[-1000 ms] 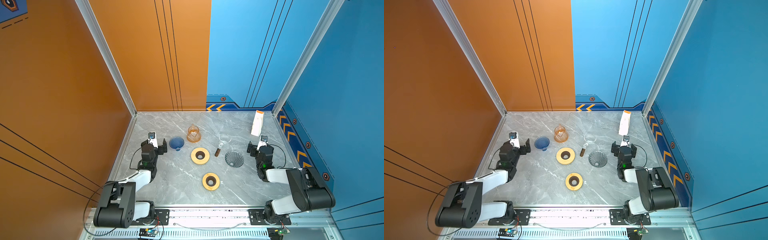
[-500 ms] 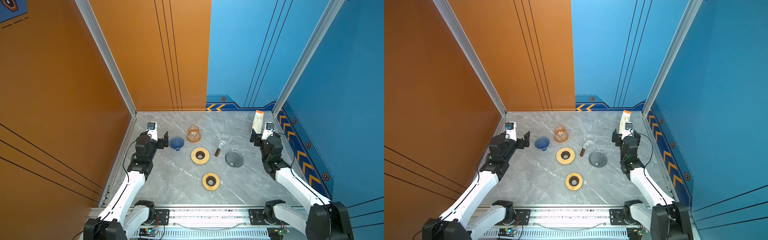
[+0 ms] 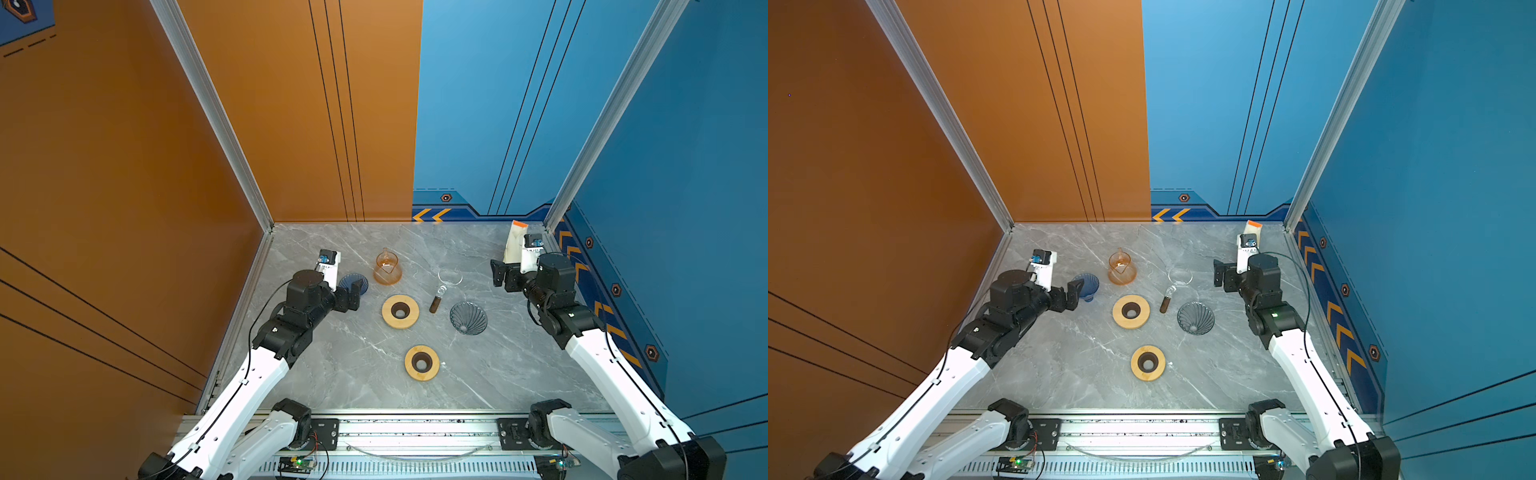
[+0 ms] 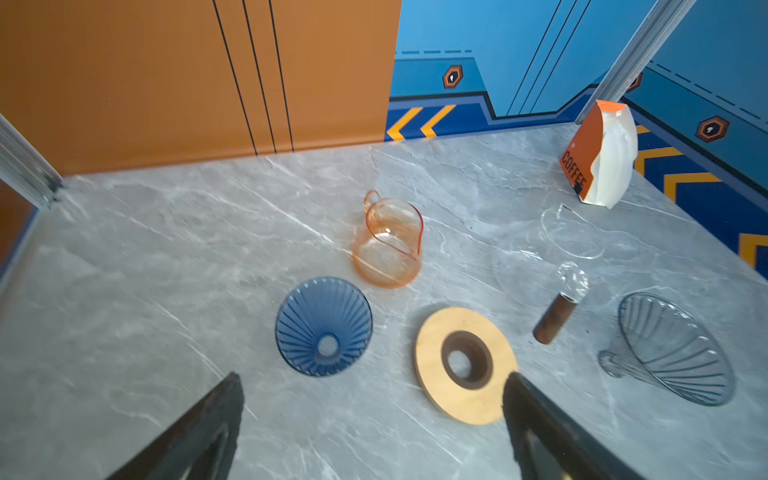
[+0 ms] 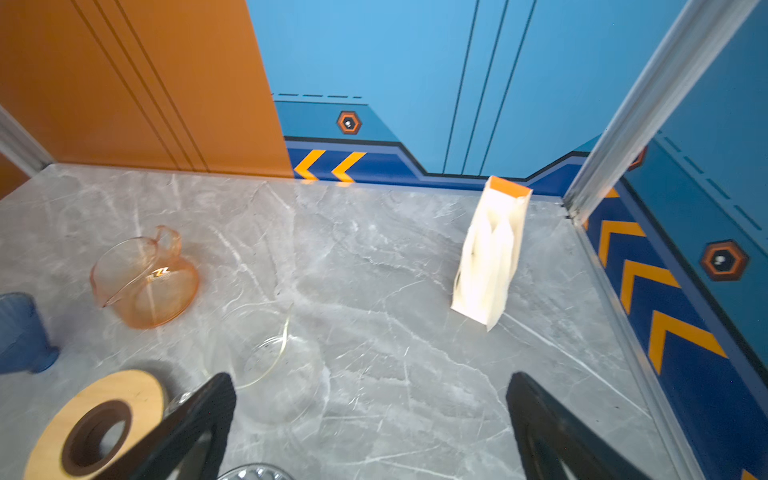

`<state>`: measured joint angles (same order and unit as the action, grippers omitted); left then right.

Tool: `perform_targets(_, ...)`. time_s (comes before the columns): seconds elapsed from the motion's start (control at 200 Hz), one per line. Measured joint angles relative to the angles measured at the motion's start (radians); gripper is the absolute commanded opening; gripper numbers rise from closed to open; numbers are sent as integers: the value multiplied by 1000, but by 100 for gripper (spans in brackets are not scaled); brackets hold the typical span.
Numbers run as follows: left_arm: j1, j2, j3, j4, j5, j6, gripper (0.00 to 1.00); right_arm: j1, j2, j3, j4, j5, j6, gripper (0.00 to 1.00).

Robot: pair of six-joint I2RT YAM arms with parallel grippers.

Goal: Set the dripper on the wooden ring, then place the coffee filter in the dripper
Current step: 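Raise both arms and move them forward over the table, then lower left gripper to the farther wooden ring holder while right gripper hovers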

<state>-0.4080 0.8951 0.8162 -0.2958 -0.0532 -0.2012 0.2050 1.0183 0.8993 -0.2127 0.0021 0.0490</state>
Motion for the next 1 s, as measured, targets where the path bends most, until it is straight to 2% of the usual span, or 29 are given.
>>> perform_targets(0.205,-120,-2,0,-110,-44,-235,98,52,0,20,-101,-63,8,100)
perform_targets(0.325,-150,17,-5,-134,-44,-367,98,74,2,20,-130,-90,22,100)
perform_targets(0.511,-171,86,-42,-129,-32,-498,99,98,9,11,-145,-123,54,100)
perform_targets(0.566,-172,105,-62,-105,-19,-538,100,104,9,-1,-144,-135,64,100)
perform_targets(0.761,-190,159,-179,70,40,-705,92,132,9,-68,-128,-146,103,100)
perform_targets(0.896,-202,222,-209,156,76,-772,87,146,10,-89,-101,-148,121,100)
perform_targets(0.916,-202,231,-211,170,84,-779,83,147,10,-90,-97,-148,123,100)
perform_targets(1.001,-201,287,-212,224,116,-814,80,157,10,-99,-82,-147,134,100)
